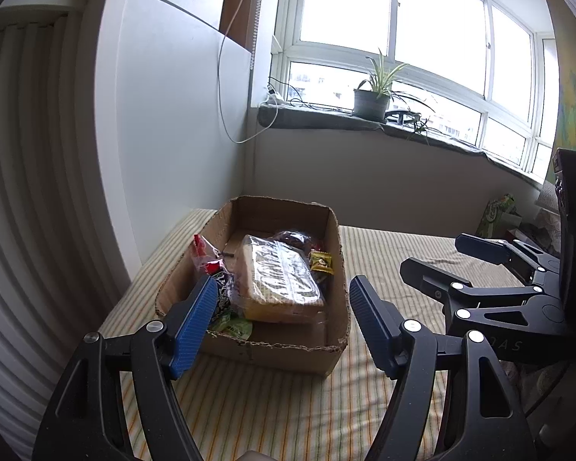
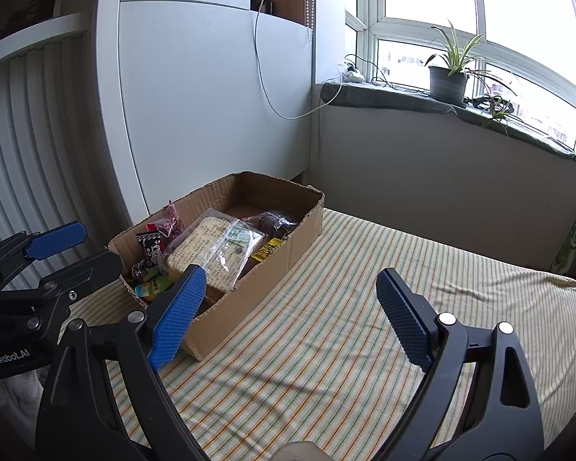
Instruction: Organize snacks
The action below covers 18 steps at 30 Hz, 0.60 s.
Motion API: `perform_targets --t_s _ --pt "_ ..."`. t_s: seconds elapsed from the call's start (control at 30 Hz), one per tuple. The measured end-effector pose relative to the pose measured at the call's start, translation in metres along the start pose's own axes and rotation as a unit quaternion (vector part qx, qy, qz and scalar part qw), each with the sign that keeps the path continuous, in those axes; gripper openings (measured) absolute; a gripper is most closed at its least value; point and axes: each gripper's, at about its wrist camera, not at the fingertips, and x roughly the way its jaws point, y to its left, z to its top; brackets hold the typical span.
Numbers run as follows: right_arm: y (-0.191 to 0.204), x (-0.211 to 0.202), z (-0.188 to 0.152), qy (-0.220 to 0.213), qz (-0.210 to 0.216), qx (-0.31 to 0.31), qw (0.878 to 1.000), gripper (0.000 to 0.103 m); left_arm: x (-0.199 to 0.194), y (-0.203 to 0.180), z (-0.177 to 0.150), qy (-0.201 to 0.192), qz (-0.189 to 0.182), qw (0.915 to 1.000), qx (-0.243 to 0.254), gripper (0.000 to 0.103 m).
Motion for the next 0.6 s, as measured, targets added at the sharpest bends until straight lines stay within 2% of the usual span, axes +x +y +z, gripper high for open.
perform_targets --t_s 0.6 --pt "-0.0026 0.0014 -0.0013 0.001 -0.005 0.002 1.0 0.093 -0.0008 -0.0016 0.0003 0.0 0.003 1.0 0.0 0.071"
